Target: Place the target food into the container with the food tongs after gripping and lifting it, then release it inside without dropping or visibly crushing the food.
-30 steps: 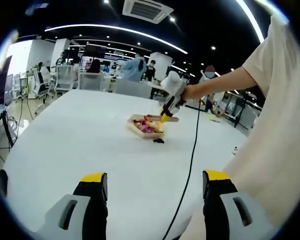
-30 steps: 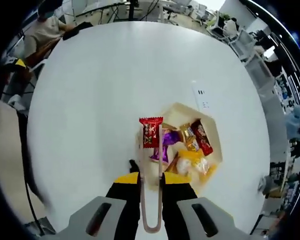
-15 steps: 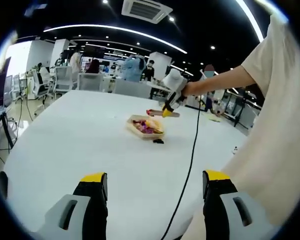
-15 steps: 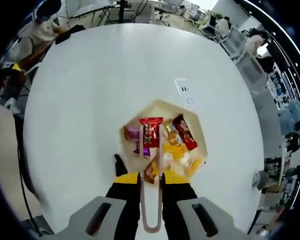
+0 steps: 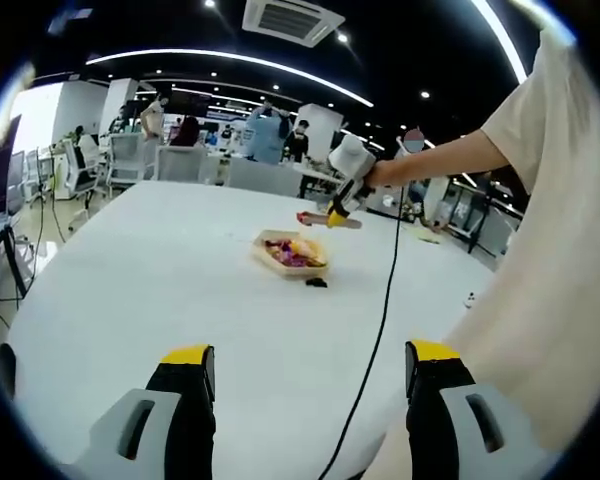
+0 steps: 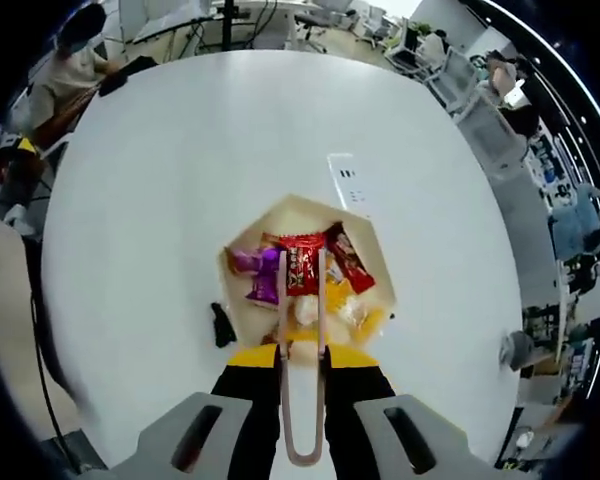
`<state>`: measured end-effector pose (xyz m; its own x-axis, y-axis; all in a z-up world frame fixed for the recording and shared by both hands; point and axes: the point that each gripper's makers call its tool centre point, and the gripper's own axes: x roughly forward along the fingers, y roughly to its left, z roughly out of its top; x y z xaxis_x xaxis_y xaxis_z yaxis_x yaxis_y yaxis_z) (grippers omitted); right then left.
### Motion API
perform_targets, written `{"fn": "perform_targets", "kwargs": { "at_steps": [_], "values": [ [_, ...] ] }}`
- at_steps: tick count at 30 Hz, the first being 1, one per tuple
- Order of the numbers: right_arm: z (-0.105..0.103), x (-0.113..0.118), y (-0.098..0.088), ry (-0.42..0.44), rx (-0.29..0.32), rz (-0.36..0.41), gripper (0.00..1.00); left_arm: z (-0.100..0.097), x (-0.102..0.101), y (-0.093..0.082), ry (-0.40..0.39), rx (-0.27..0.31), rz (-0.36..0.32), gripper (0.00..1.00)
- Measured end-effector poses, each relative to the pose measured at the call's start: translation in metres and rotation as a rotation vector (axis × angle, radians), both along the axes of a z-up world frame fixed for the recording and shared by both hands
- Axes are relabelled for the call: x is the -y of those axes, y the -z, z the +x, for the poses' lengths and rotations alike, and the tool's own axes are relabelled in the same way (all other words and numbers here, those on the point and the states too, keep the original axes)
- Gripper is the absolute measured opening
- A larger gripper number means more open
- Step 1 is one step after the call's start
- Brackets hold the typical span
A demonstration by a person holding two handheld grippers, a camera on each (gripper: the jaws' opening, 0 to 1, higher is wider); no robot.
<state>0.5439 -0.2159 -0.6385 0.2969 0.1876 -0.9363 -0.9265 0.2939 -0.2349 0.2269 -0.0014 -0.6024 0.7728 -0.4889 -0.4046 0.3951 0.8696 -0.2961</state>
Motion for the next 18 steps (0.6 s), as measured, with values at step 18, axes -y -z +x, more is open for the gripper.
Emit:
{"fn": "perform_targets", "kwargs": {
  "at_steps": [18],
  "values": [
    [0.0041, 0.0032, -0.0020, 0.008, 0.007, -0.003, 0.15, -0.0021, -0.0011, 0.0013, -0.008, -0.003, -0.002, 0.77]
  ]
}}
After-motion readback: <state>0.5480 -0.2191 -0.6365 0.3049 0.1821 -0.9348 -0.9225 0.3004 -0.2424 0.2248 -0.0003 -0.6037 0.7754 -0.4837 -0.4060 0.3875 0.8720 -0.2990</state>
